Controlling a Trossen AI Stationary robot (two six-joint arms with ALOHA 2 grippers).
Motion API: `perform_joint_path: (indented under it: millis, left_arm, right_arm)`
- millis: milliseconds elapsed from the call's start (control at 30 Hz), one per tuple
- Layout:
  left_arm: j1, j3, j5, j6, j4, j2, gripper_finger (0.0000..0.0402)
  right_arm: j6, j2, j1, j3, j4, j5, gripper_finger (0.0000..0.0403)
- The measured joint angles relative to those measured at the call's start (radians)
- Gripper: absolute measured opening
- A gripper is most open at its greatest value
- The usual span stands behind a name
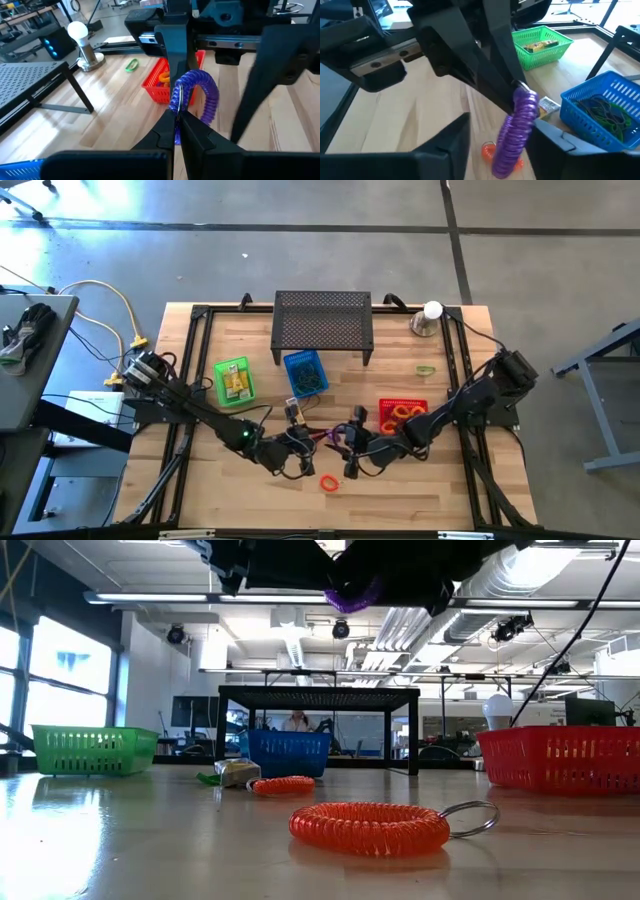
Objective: Pick & Place Office Desk Supplies
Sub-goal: Put the violet spring keychain into the red basket
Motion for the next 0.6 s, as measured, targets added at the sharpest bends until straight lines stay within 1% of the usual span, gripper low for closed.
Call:
perform_joint_path:
  millis: [100, 233, 267, 467, 533, 600]
  left_arm:
    - [-0.008, 0.000, -0.015, 0.000, 0.001, 0.000, 0.0006]
    - [-0.012, 0.000, -0.015, 0.000, 0.000, 0.000, 0.0006]
    - [-0.013, 0.000, -0.017, 0.000, 0.000, 0.000, 0.0006]
    - [-0.023, 0.000, -0.022, 0.023, 0.000, 0.000, 0.0010]
    - [-0.022, 0.000, -0.023, 0.061, 0.000, 0.000, 0.0024]
    - [-0.023, 0.000, -0.022, 0.086, 0.000, 0.000, 0.0046]
  right_arm:
    - [-0.004, 0.000, 0.000, 0.000, 0.000, 0.000, 0.0119]
    - [-0.017, 0.000, 0.000, 0.000, -0.001, 0.005, 0.0030]
    - [-0.027, 0.000, 0.000, 0.000, -0.001, 0.005, 0.0017]
    - [-0.025, 0.000, 0.002, 0.001, -0.005, -0.003, 0.0008]
    - [-0.024, 0.000, 0.002, 0.001, -0.008, -0.011, 0.0008]
    - [-0.023, 0.000, 0.003, 0.001, -0.011, -0.039, 0.0007]
